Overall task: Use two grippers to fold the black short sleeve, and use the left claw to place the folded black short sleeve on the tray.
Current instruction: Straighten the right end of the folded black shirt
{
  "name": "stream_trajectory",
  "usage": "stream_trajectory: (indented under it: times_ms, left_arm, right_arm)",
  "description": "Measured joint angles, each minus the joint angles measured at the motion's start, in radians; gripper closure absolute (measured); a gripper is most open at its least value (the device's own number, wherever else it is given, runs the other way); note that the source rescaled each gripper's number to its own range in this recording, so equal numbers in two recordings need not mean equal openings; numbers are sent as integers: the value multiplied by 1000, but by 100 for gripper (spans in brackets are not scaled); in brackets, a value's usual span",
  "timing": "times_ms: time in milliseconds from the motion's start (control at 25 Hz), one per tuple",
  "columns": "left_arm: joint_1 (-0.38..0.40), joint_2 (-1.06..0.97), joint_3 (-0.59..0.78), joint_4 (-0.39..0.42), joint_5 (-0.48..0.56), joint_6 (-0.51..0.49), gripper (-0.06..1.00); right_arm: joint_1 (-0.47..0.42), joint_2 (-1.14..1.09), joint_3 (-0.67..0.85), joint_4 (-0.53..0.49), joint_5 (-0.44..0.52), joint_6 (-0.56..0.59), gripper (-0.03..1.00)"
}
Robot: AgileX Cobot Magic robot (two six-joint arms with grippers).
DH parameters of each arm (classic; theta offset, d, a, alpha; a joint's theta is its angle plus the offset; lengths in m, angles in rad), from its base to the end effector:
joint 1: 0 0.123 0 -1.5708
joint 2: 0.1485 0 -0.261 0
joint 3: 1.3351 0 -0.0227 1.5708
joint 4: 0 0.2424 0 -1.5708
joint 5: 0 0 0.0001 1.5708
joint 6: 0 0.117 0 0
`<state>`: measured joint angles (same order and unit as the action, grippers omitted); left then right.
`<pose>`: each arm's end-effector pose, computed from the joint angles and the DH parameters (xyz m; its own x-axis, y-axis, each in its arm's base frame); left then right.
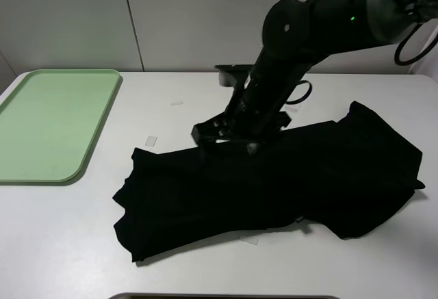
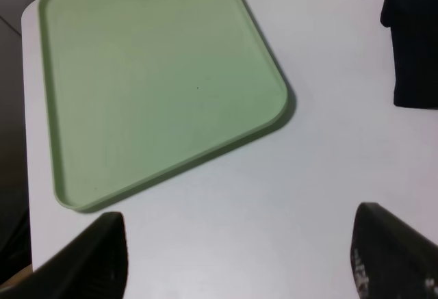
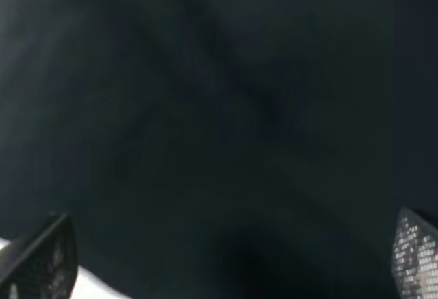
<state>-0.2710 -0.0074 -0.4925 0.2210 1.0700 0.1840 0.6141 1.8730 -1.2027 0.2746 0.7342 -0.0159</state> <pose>0.0378 0.0128 0.2605 -0.3919 0.4015 -0.8278 0.2196 0.9145 0.3397 0.2815 0.2245 0.1326 -0.8877 -0.3983 -0.2311 -0.4468 0.8665 0.2227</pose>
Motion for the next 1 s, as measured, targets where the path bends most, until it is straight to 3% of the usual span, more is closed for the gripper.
stream_trajectory:
  times_ms: [400, 720, 1000]
  left_arm:
    - [0, 0, 0, 0, 0, 0, 28]
    - [0, 0, 0, 0, 0, 0, 28]
    - [0, 0, 0, 0, 0, 0, 28]
  right_arm:
    - [-285, -63, 0, -59, 35, 16, -3]
    - [-516, -70, 0, -83, 111, -103, -3]
    - [-677, -68, -19, -95, 88, -227, -3]
